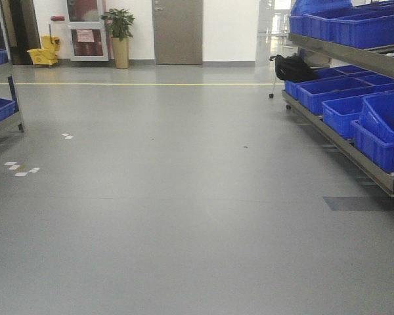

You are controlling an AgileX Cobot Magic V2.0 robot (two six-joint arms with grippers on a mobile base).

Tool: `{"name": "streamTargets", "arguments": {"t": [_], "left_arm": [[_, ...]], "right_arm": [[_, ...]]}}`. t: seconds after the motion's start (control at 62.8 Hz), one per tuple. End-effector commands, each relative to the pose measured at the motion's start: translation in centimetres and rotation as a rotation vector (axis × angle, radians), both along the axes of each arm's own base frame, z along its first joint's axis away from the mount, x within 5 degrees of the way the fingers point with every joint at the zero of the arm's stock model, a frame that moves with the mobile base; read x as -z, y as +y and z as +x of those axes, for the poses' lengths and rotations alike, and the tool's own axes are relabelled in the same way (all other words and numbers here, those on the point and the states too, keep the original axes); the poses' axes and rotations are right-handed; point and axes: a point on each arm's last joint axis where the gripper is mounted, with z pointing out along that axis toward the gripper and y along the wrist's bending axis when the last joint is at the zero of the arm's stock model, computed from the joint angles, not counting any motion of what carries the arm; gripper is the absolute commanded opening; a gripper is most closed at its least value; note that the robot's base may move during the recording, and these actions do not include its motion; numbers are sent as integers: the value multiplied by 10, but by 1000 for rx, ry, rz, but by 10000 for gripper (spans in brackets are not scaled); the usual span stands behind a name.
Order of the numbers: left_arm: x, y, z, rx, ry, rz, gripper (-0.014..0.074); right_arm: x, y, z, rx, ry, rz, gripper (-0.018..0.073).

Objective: Sort and place red and blue blocks on shelf
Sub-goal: 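Drive the base away from the table carrying both cubes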

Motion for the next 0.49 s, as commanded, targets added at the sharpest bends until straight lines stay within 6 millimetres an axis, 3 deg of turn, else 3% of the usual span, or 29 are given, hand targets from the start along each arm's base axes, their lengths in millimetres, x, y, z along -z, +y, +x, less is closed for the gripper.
{"name": "streamTargets", "arguments": {"t": [0.0,0.477], "left_arm": [[-16,-1,4,9,-101,-14,124],[-16,-1,4,9,-101,-14,124]], "right_arm": [[-16,-2,2,13,-99,-23,56],[-16,-2,2,13,-99,-23,56]]}}
